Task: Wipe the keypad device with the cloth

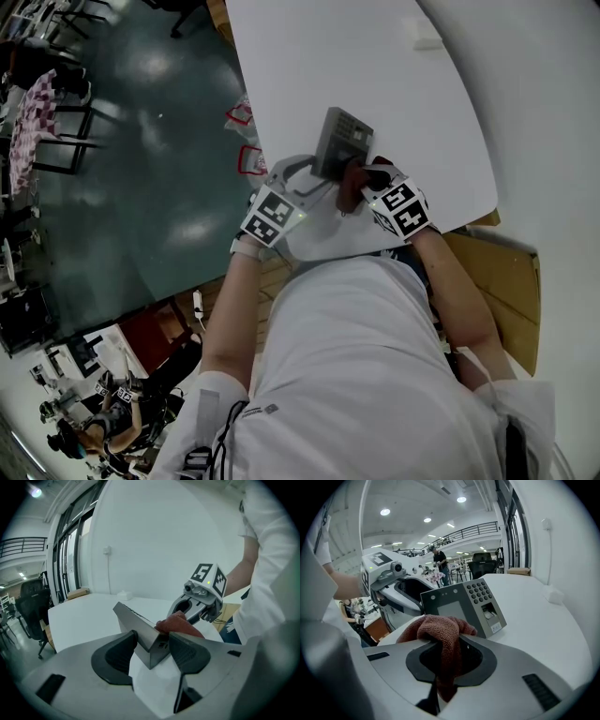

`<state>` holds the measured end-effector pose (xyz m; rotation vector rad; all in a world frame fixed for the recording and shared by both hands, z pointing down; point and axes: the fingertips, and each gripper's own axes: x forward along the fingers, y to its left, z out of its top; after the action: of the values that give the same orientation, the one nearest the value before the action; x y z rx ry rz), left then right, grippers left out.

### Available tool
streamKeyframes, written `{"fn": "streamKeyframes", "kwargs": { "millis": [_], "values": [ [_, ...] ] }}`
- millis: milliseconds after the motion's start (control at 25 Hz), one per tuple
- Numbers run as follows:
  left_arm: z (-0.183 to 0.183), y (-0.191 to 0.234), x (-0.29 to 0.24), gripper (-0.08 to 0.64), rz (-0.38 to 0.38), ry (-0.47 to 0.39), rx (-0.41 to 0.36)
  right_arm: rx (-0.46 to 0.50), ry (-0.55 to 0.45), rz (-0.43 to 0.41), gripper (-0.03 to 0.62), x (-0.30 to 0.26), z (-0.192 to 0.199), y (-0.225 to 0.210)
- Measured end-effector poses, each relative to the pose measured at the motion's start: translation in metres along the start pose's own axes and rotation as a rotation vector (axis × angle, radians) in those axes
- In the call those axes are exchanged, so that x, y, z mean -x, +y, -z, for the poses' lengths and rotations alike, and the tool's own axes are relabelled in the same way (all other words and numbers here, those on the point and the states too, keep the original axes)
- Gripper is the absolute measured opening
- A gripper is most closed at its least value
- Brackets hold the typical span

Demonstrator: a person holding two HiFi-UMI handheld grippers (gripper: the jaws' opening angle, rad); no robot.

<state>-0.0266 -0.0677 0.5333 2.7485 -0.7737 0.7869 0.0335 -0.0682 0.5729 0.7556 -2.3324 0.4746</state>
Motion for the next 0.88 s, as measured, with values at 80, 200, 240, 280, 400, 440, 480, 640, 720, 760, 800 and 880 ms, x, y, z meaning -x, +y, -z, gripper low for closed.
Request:
{"fn": "streamKeyframes", "kwargs": {
  "millis": [80,200,240,280,400,440,480,640,720,760,800,880],
  "values": [
    [0.000,-0.001,0.000,0.223,0.000,-0.001,0.001,-0.019,0.005,0.001,0.038,0.001,0.005,-0.002],
    [-0.001,0.000,0.001,0.223,-0.001,-0.004,0.002,-0.037,0.020,0.005,0.038,0.002,0.012,-0.006],
    [-0.001,0.000,0.001,0.223,-0.002,-0.005,0.003,-0.041,0.027,0.006,0.038,0.002,0.015,-0.007],
    [-0.001,0.000,0.001,0.222,-0.003,-0.007,0.004,-0.045,0.036,0.007,0.038,0.001,0.019,-0.009],
    [0.000,0.000,0.000,0.222,-0.009,-0.010,0.009,-0.052,0.054,0.012,0.038,0.000,0.030,-0.013],
    [0.001,0.000,0.000,0.222,-0.011,-0.010,0.010,-0.053,0.052,0.014,0.038,0.000,0.032,-0.013],
    [0.001,0.000,0.000,0.222,-0.014,-0.010,0.011,-0.053,0.051,0.016,0.038,0.000,0.033,-0.013],
    [0.001,-0.001,0.001,0.222,-0.036,-0.016,0.025,-0.047,0.036,0.039,0.038,0.000,0.032,-0.015],
    [0.000,-0.001,0.001,0.222,-0.050,-0.020,0.033,-0.042,0.024,0.053,0.038,0.001,0.032,-0.015],
    [0.000,-0.001,0.002,0.222,-0.058,-0.023,0.037,-0.046,0.018,0.056,0.038,0.002,0.031,-0.015],
    [-0.001,-0.001,0.002,0.224,-0.066,-0.028,0.042,-0.054,0.013,0.058,0.038,0.003,0.030,-0.015],
    [-0.003,0.000,0.003,0.224,-0.086,-0.036,0.047,-0.068,0.006,0.066,0.038,0.006,0.026,-0.016]
  ]
}}
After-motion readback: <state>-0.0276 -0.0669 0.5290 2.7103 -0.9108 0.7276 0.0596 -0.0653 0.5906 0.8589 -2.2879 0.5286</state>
